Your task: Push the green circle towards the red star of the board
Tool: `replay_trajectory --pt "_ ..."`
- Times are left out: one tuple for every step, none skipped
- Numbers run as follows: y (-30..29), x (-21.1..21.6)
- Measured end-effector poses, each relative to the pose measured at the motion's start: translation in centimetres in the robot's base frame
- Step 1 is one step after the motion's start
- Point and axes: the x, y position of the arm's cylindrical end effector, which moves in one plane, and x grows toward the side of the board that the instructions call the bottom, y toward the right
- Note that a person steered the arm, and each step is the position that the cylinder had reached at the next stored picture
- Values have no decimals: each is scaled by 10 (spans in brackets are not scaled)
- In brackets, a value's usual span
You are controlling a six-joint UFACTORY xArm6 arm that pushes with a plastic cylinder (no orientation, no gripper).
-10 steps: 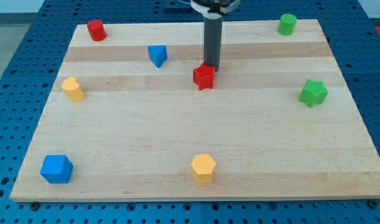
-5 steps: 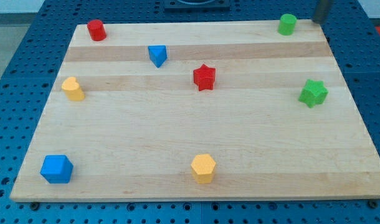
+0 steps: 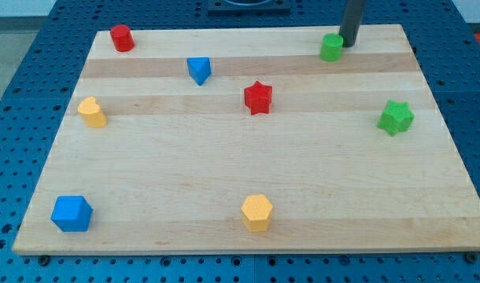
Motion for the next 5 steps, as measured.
replay_trajectory --pt "-18 19" --pt "-50 66" --pt "-78 80" --pt "-58 28" --pt "-87 13"
